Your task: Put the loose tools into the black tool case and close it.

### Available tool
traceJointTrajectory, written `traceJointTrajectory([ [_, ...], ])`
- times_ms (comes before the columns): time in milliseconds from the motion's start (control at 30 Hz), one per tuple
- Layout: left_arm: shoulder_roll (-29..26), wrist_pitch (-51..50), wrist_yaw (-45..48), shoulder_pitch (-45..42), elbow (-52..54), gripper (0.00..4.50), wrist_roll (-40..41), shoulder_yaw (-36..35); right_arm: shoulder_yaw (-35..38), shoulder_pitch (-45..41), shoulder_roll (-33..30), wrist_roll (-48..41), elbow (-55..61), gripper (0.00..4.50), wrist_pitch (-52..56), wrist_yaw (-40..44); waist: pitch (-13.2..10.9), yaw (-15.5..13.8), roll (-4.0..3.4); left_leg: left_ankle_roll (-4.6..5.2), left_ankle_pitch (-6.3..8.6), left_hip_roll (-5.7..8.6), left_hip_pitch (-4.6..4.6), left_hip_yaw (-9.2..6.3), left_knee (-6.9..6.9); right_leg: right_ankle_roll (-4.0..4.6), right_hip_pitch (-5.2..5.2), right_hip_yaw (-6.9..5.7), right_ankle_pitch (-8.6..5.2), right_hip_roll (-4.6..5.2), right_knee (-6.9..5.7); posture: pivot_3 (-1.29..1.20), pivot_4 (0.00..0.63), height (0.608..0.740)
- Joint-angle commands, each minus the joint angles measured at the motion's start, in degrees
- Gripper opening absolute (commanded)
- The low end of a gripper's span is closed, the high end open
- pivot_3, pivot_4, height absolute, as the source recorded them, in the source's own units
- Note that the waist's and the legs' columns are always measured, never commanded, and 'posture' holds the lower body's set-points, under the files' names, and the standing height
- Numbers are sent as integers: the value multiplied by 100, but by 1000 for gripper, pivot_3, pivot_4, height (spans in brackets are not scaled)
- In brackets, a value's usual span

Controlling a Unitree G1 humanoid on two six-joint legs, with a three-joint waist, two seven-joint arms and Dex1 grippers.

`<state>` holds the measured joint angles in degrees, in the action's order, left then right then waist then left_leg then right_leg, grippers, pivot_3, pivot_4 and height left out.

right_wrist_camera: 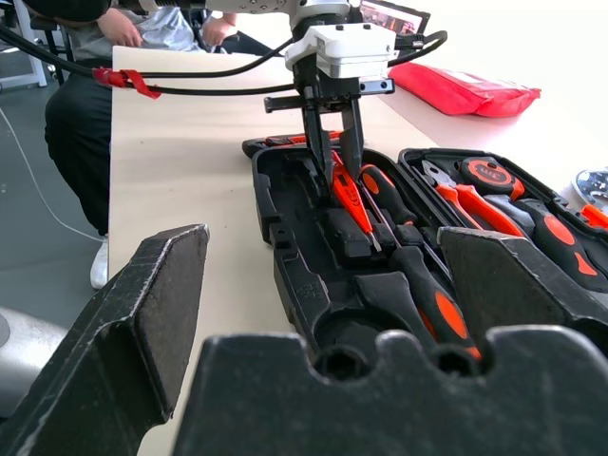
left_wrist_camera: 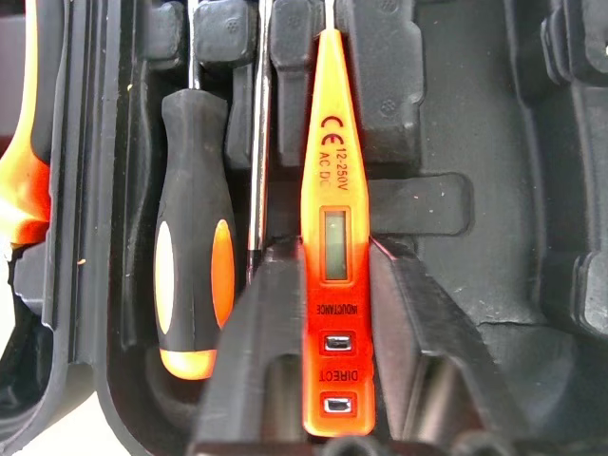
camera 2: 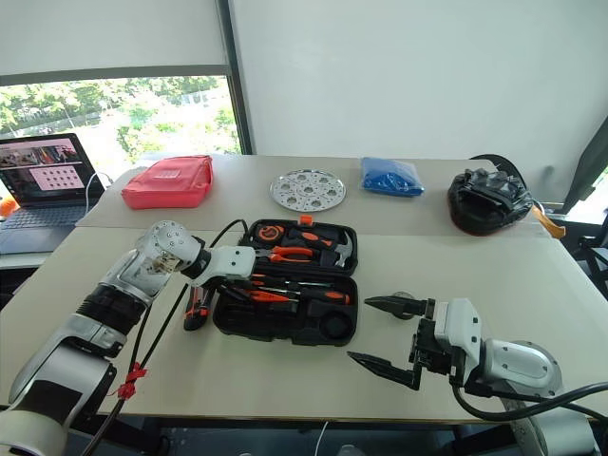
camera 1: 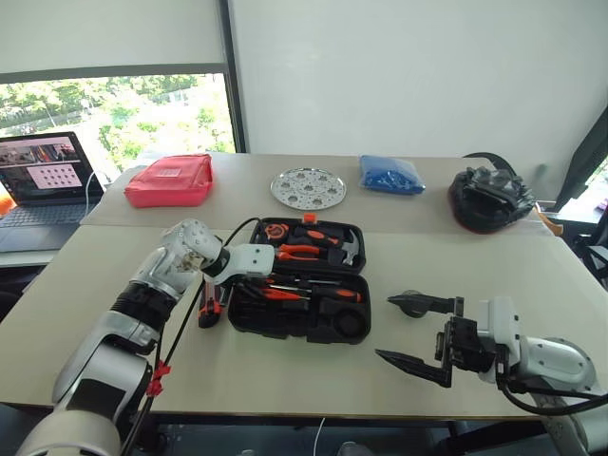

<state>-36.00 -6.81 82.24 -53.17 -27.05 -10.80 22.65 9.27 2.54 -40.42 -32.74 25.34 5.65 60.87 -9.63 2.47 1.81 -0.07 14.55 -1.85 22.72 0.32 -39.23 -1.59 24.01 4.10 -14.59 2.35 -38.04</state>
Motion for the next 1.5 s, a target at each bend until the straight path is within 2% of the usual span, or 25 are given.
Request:
traceJointTrajectory([
  [33, -22, -25, 94, 119, 70, 2744, 191, -97, 53, -70, 9, -27, 73, 4500, -97, 15, 0, -2, 0, 0, 0, 0, 0, 0, 0, 0, 0, 0, 0, 0, 0, 0, 150, 740],
  [67, -38, -39, 111, 94, 93, 2977, 241, -155, 54, -67, 7, -29, 66, 4500, -97, 26, 0, -4, 0, 0, 0, 0, 2, 0, 0, 0, 1, 0, 0, 0, 1, 0, 150, 740],
  [200, -141, 54, 355, 42, 266, 2977, 539, -330, 56, -79, -42, -45, -6, 4500, -81, 125, -1, -20, 1, 0, 0, 1, 14, -1, 0, 0, 12, -1, 0, 1, 2, 0, 150, 740],
  [433, -167, 245, 226, 22, 236, 2977, 941, -739, 25, -208, -6, 3, -111, 4500, -92, 160, -1, -50, 1, 0, 0, 2, 17, -4, -4, 1, 11, -3, 1, 3, 3, 0, 150, 740],
  [700, -9, 429, 4, 371, 218, 191, 1219, -913, -18, -156, 55, 25, -82, 4500, -103, 126, -1, -60, 1, 0, 0, 2, 18, -5, -4, 1, 11, -4, 1, 3, 2, 0, 150, 740],
  [733, 17, 454, -27, 416, 214, 64, 1244, -924, -19, -173, 54, 25, -94, 4500, -104, 125, -1, -63, 1, 0, 0, 2, 17, -4, -4, 1, 10, -3, 1, 4, 3, 0, 150, 740],
  [1033, 134, 670, -324, 687, 157, 64, 1150, -883, -70, -269, 72, 42, -122, 4500, -95, 115, -1, -107, 1, 0, 0, 2, 18, -4, -6, 1, 11, -4, 1, 4, 2, 0, 150, 740],
  [1500, 209, 501, -622, 656, -155, 64, 1007, -789, -114, -196, 76, 31, -53, 4500, -71, 50, -1, -152, 1, 0, 0, 3, 16, -4, -8, 1, 7, -4, 1, 4, 2, 0, 150, 740],
])
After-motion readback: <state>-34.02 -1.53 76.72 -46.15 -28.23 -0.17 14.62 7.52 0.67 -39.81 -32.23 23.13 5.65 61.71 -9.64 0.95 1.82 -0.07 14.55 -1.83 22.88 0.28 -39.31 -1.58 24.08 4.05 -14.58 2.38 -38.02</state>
